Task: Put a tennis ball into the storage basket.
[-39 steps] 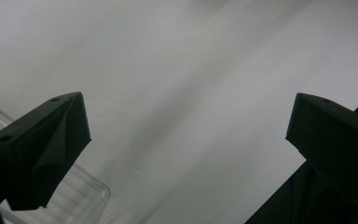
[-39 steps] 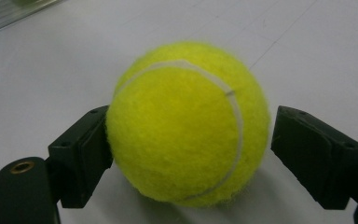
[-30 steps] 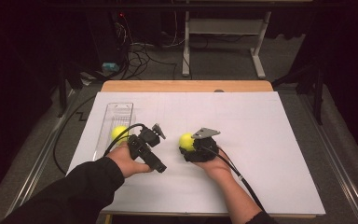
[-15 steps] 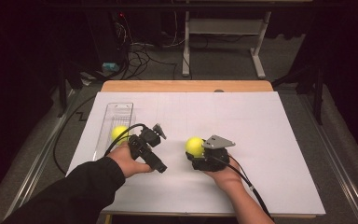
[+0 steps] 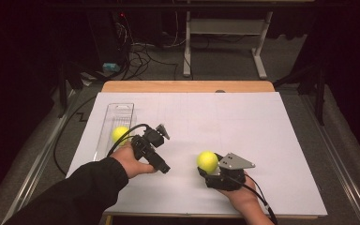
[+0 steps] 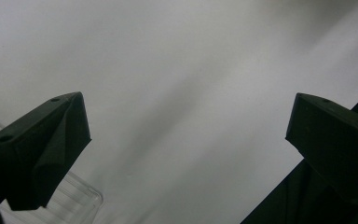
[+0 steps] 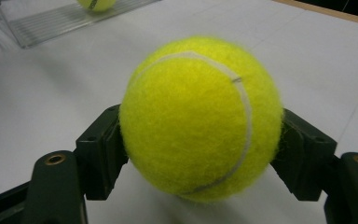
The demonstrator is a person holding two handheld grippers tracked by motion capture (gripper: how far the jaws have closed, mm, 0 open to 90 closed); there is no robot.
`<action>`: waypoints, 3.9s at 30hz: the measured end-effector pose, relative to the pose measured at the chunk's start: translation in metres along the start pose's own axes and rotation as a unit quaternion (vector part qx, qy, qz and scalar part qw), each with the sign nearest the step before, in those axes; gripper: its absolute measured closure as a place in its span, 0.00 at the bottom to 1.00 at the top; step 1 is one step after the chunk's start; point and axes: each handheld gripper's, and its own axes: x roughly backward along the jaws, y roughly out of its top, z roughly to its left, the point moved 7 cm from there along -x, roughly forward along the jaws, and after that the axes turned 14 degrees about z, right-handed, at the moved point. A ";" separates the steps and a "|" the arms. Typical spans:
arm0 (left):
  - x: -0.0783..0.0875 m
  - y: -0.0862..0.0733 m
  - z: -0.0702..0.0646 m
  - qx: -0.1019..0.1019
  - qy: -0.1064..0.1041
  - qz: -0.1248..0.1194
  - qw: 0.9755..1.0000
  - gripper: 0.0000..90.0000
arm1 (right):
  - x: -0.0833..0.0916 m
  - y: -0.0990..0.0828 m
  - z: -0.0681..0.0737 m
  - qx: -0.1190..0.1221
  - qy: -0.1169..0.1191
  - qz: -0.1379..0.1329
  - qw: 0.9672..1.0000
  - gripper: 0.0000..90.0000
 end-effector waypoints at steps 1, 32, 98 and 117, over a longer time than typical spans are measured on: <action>0.000 0.001 -0.001 -0.001 0.000 -0.001 1.000 0.01 | 0.002 -0.002 -0.001 -0.004 0.003 -0.001 1.000 0.30; 0.014 0.038 -0.042 -0.045 -0.011 -0.004 0.999 0.01 | -0.004 0.012 0.040 0.023 0.039 -0.033 0.998 0.31; 0.008 0.039 -0.028 -0.023 -0.036 0.011 0.999 0.30 | 0.001 0.016 0.033 0.017 0.032 -0.057 0.998 0.00; 0.039 -0.022 0.055 0.062 -0.016 -0.002 0.998 0.30 | 0.037 -0.018 -0.039 -0.035 -0.036 -0.045 0.998 0.00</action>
